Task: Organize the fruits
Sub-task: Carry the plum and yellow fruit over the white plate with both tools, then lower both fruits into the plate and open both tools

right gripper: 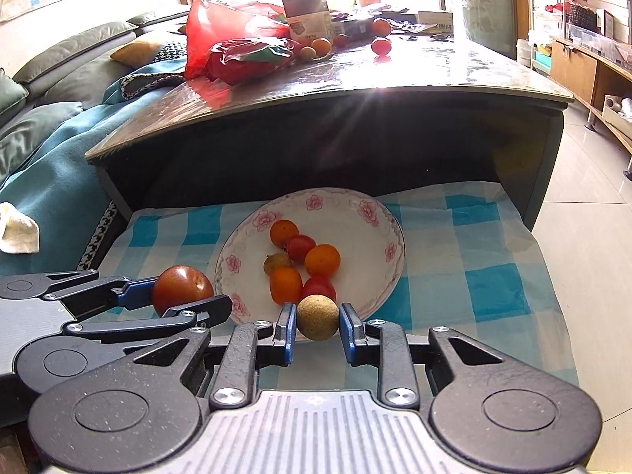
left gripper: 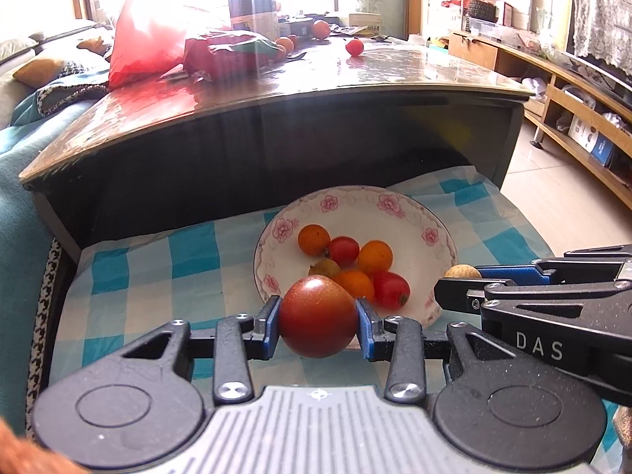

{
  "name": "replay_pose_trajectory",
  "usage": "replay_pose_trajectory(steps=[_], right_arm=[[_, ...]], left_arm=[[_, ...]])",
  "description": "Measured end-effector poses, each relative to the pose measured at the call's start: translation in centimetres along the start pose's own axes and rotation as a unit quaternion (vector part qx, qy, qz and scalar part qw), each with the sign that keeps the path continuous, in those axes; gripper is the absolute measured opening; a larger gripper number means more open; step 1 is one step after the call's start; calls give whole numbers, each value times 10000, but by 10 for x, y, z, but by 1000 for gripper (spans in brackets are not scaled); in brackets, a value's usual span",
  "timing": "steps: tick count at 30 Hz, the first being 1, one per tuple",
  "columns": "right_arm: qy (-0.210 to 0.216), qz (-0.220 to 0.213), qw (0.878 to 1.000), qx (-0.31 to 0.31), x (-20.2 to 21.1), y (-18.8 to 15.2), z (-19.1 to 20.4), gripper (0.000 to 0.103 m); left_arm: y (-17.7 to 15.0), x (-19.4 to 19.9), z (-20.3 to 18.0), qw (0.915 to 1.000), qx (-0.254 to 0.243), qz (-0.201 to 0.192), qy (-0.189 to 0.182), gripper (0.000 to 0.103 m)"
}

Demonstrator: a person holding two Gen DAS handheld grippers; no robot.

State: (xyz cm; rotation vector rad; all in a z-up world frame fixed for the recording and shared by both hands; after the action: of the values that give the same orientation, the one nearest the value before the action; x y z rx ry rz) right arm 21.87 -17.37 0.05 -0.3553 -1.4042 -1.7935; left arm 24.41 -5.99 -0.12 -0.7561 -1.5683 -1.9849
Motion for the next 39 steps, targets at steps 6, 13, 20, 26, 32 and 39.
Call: replay_pose_trajectory(steps=[6, 13, 20, 26, 32, 39], right_arm=[[-13, 34, 9999, 131, -13, 9, -3, 20], [-19, 97, 9997, 228, -28, 14, -10, 21], [13, 58, 9998, 208, -37, 19, -16, 21], [55, 61, 9998, 173, -46, 19, -23, 21], [97, 63, 9998, 132, -53, 18, -29, 21], [120, 46, 9999, 82, -58, 16, -34, 21]], left_arm=[[5, -15, 2, 9999, 96, 79, 0, 47], [7, -30, 1, 9999, 55, 129, 58, 47], [12, -43, -1, 9999, 15, 116, 57, 47], [13, -54, -3, 9999, -41, 139, 77, 47], [15, -64, -5, 9998, -57, 161, 90, 47], [15, -71, -8, 9998, -94, 135, 125, 47]])
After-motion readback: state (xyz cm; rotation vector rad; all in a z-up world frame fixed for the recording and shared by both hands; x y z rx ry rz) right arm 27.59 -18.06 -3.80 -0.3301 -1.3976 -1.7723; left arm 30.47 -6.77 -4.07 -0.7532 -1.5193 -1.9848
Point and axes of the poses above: each gripper's, at about its wrist camera, not at the fingertips, and x roughly against the way its jaws point, z to its left, y to its top, the point moved 4 cm from there along -x, roughly the way its jaws point, and after that the axes turned 13 degrees about y, right-handed, at the moved point
